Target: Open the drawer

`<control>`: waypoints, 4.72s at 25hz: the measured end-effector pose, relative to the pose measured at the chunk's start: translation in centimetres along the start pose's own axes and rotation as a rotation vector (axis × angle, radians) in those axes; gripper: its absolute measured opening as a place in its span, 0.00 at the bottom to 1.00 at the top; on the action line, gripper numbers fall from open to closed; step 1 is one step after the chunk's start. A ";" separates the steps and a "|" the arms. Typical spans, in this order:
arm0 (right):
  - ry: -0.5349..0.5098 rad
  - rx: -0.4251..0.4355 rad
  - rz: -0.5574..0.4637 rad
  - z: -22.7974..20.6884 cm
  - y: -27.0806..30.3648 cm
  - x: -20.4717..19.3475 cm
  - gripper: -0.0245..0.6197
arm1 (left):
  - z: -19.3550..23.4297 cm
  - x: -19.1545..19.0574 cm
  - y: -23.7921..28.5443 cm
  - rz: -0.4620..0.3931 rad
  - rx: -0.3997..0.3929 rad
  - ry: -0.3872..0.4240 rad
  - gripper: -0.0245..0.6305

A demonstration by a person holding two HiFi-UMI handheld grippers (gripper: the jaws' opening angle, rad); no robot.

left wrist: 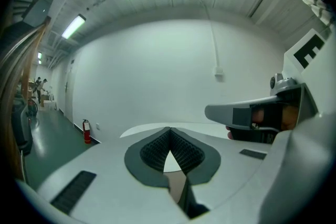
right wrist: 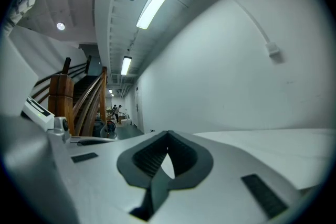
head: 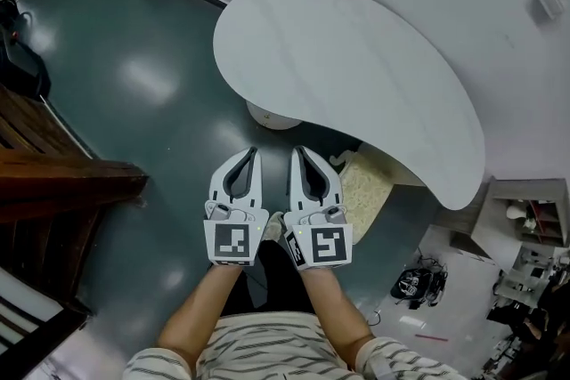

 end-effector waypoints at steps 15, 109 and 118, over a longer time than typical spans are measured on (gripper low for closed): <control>0.037 -0.087 0.052 -2.7 2.6 -10.2 0.06 | 0.5 -10.2 3.1 0.030 -0.047 -0.015 0.04; 0.117 -0.176 0.164 -9.1 6.9 -28.1 0.06 | 1.7 -35.9 24.7 0.143 -0.098 0.127 0.19; 0.116 -0.179 0.158 -8.9 7.0 -27.5 0.06 | 1.7 -35.8 23.8 0.161 -0.090 0.111 0.20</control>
Point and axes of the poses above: the fingertips, and each gripper's own axes: y forward along the fingers, z to its left, x out of its top, the point moved 8 cm from there along -y, backward along the fingers, and after that the axes turned 7 degrees about y, right-handed, at the moved point
